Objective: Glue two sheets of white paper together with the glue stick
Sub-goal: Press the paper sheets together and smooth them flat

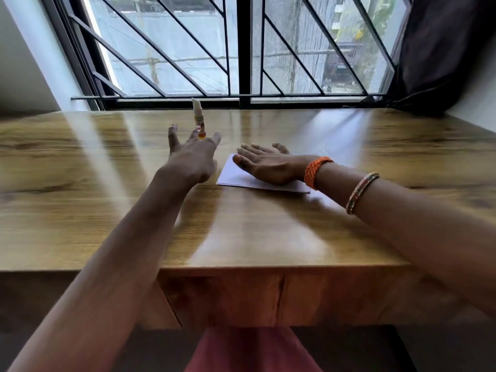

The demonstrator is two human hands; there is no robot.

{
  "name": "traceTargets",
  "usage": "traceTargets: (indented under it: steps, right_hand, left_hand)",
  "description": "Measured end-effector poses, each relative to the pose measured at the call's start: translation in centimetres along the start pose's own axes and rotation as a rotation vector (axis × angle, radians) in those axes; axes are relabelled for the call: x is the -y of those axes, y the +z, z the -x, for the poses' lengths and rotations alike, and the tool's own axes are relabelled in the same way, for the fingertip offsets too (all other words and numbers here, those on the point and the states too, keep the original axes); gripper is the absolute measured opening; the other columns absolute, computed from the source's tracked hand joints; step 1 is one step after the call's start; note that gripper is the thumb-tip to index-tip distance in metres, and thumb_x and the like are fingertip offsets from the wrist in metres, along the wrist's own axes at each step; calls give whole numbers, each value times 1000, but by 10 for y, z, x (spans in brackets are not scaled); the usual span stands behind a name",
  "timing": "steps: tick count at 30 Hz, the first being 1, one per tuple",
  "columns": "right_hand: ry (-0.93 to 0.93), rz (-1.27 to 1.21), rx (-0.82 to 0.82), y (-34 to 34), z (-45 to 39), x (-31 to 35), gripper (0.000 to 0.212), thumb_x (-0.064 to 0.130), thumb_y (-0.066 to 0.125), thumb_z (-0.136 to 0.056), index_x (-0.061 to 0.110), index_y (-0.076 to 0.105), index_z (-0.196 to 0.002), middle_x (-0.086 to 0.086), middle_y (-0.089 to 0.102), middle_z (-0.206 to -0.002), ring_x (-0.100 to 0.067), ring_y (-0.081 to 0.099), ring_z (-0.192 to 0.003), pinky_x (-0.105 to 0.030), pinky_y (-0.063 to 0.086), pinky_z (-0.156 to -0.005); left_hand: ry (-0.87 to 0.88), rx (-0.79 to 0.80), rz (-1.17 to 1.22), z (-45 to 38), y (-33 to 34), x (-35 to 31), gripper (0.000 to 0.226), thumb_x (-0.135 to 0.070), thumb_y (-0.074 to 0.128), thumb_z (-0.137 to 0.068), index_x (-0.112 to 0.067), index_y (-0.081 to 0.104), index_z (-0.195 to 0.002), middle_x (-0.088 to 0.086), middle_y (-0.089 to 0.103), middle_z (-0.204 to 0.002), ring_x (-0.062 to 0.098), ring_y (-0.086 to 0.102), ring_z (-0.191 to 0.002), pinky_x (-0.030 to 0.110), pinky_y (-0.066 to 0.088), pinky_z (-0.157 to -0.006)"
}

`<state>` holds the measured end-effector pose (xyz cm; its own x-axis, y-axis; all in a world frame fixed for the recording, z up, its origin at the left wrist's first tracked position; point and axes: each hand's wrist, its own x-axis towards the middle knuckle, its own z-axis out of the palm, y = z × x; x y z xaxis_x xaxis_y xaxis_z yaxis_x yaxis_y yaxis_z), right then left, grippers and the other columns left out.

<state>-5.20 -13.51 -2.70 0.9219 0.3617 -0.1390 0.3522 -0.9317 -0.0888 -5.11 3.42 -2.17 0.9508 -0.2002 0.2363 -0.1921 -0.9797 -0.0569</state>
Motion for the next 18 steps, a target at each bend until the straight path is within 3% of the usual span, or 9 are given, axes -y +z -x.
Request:
traceTargets:
  steps: [2, 7, 12, 14, 16, 18]
  right_hand:
    - [-7, 16, -18, 2, -4, 4, 72, 61, 3, -93, 20, 0, -151, 5, -4, -160, -9, -6, -146, -46, -8, -117]
    - [-258, 0, -20, 22, 5, 23, 85, 72, 0, -83, 21, -4, -151, 1, -6, -160, -10, -9, -146, -41, -7, -116]
    - [-54, -39, -69, 8, -9, 10, 78, 64, 8, -92, 13, 1, -151, -3, -1, -161, -13, -5, -147, -36, -3, -119]
    - [-71, -38, -80, 12, -8, 15, 77, 62, 6, -93, 12, 1, -151, -4, -1, -161, -14, -5, -147, -35, -4, -119]
    - [-168, -31, -58, 20, -2, 23, 74, 60, 4, -93, 14, 0, -151, -4, -2, -160, -14, -6, -147, -35, -4, -119]
    - [-230, -52, -45, 22, 6, 21, 73, 60, 3, -93, 16, -2, -151, -2, -4, -160, -12, -8, -146, -34, -4, -119]
  left_hand:
    - [15, 17, 17, 0, -2, 0, 68, -4, 36, -84, -20, 15, -147, 9, 27, -154, 14, 7, -146, 50, -12, -112]
    - [38, 54, 66, -5, -4, -5, 76, -2, 41, -83, -24, 10, -147, 4, 31, -153, 10, 5, -145, 46, -11, -112]
    - [31, 23, 155, -2, -3, -5, 70, -2, 41, -85, -24, 15, -147, -1, 39, -149, 11, 13, -145, 42, -8, -114]
    - [25, 6, 208, -1, -2, -4, 67, -3, 42, -86, -26, 22, -145, -5, 43, -145, 11, 20, -143, 41, -6, -114]
    - [51, -18, 269, -3, -2, -3, 64, -5, 46, -84, -28, 30, -142, -6, 48, -141, 14, 30, -138, 40, 0, -114]
    - [95, -26, 361, -4, -4, -6, 63, -2, 46, -81, -26, 39, -139, -2, 52, -138, 19, 40, -131, 34, 15, -112]
